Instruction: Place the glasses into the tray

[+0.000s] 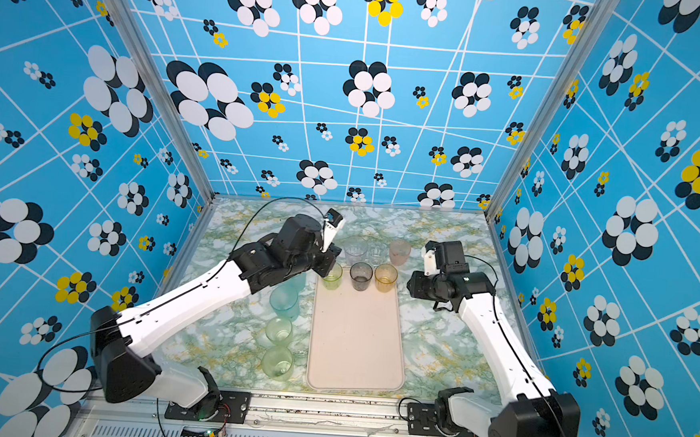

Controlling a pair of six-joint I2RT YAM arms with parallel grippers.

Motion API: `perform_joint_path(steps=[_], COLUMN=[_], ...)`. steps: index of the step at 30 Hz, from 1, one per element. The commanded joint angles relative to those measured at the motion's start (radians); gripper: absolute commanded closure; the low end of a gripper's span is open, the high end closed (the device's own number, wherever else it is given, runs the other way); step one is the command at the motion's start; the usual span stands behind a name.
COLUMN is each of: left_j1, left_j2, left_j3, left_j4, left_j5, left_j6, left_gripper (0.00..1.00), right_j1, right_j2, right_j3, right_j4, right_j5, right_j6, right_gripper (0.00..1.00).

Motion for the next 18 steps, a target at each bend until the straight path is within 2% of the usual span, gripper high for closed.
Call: perform_joint_path(steps=[1, 5, 8, 14, 18], left_j1=[0.028, 0.065, 0.093, 0.102, 0.11], left_j2=[-0.109, -0.272, -0.377, -0.524, -0.6], left_j3=[-0.123, -0.268, -0.344, -0.452, -0.496], left_j4=[0.011, 0.02, -0.002, -0.054, -0.081], left_j5=[-0.094, -0.105, -0.11, -0.145, -0.166], left_j6=[-0.082, -0.128, -0.153, -0.191, -0.2], left_gripper=[0.71, 0.7, 0.69, 0.69, 0.67], right_j1=[0.123, 0.308, 0.456, 0.768, 0.874], right_j2=[-0.093, -0.16, -0.154, -0.027, 0.085], right_j3=[0.038, 0.042, 0.056, 0.154, 0.206], right_j4=[-0.138, -0.186, -0.208, -0.216, -0.21], right_j5=[0.024, 0.009, 0.035, 0.146, 0.171], right_j6=[0.024, 0.087, 0.138, 0.218, 0.243], right_gripper=[0.6, 0.61, 0.63, 0.64, 0.64])
